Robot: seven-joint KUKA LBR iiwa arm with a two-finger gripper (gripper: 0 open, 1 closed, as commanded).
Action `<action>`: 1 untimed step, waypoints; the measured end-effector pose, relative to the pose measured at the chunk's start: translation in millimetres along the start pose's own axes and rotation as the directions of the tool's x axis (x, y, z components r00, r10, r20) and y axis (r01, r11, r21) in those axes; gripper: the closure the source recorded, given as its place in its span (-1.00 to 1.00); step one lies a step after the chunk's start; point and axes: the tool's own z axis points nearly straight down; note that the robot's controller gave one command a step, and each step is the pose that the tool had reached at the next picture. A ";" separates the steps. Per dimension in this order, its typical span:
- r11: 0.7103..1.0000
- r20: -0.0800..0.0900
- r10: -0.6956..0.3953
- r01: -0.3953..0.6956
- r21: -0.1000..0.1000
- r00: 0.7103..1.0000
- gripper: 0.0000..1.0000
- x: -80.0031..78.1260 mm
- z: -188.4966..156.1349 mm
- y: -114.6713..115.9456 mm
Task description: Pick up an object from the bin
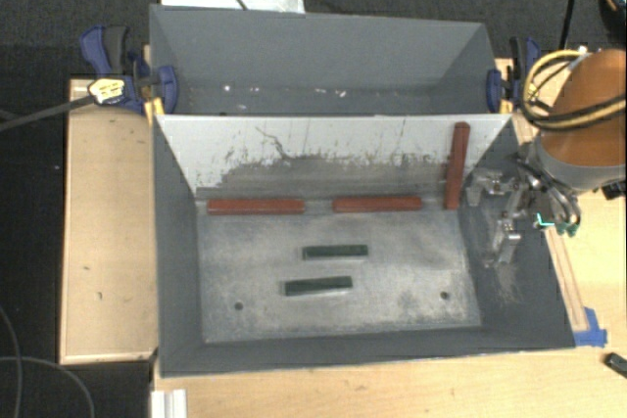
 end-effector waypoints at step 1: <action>0.992 0.005 -0.126 0.126 -0.002 0.992 -1.00 29.7 2.6 92.4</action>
Offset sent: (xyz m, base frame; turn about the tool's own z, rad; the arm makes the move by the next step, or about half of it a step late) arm -0.0294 0.0880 -0.0023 -0.1193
